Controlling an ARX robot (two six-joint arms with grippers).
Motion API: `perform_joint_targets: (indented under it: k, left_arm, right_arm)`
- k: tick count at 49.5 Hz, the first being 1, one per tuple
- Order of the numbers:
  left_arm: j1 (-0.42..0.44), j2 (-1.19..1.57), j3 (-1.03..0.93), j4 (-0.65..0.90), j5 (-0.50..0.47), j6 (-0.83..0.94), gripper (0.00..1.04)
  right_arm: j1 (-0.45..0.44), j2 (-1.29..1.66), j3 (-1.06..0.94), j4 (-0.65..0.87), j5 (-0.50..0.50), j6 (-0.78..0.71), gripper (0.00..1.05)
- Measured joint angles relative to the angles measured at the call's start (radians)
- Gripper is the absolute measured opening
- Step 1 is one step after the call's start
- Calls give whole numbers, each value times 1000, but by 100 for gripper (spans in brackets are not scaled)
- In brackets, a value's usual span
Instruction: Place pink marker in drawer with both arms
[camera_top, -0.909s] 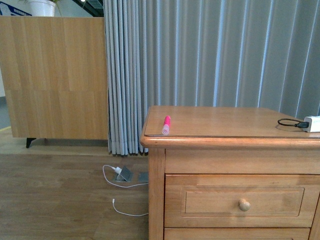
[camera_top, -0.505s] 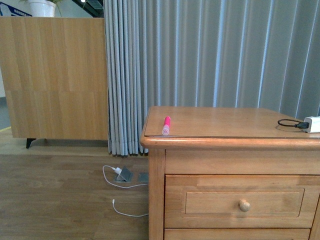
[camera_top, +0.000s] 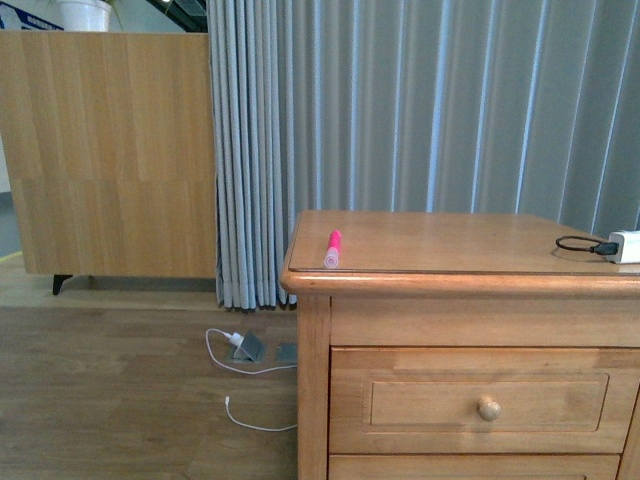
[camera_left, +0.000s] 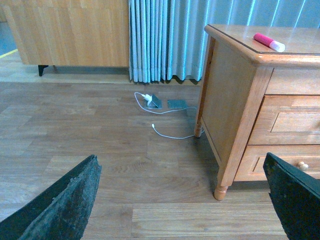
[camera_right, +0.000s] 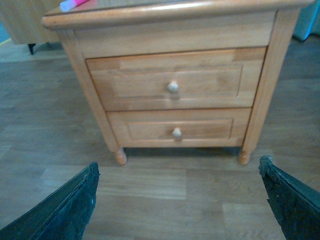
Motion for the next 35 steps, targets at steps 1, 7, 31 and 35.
perform_joint_targets:
  k: [1, 7, 31, 35]
  left_arm:
    - [0, 0, 0, 0, 0, 0, 99]
    - [0, 0, 0, 0, 0, 0, 99]
    - [0, 0, 0, 0, 0, 0, 99]
    - [0, 0, 0, 0, 0, 0, 99]
  right_arm:
    - [-15, 39, 6, 22, -22, 4, 96]
    - [-35, 256, 50, 211, -27, 5, 96]
    - [252, 1463, 558, 772, 231, 61, 96]
    - [272, 1577, 642, 785, 260, 59, 96]
